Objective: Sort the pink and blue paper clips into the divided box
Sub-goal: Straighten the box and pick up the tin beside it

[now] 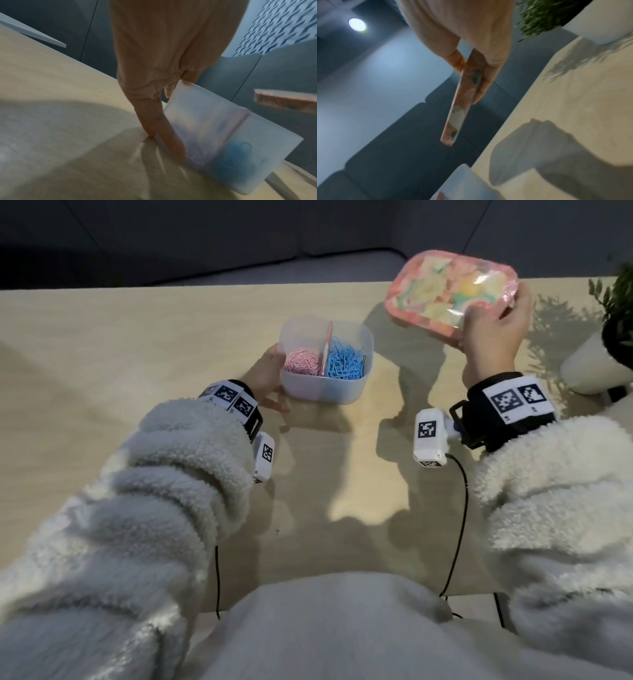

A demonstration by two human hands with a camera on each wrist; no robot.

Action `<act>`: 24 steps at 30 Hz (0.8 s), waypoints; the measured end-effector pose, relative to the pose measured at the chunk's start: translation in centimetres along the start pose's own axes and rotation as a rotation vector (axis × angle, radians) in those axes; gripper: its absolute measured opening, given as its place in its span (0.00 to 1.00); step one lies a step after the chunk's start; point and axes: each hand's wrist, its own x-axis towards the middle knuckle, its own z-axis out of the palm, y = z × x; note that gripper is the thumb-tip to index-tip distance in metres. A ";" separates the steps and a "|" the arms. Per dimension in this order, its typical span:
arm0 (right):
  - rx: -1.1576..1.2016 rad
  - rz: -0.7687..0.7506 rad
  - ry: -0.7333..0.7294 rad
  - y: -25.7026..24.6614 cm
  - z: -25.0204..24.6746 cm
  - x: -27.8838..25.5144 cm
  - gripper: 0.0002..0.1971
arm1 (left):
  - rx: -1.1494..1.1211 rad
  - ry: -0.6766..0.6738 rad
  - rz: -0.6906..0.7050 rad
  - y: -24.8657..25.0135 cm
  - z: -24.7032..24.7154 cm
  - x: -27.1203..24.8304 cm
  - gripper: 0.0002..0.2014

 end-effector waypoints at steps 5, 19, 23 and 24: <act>-0.163 0.074 -0.244 0.6 4.0 -3.1 0.26 | -0.026 0.063 -0.003 -1.1 1.0 0.2 0.20; -0.318 0.103 -0.313 4.2 8.6 -4.2 0.25 | -0.263 0.229 0.109 0.9 1.1 3.4 0.28; -0.396 -0.004 -0.335 4.8 9.1 -4.4 0.20 | -0.210 0.259 0.153 0.3 1.1 4.0 0.20; -0.394 -0.011 -0.342 4.9 9.1 -4.4 0.19 | -0.216 0.265 0.151 0.1 1.0 4.1 0.23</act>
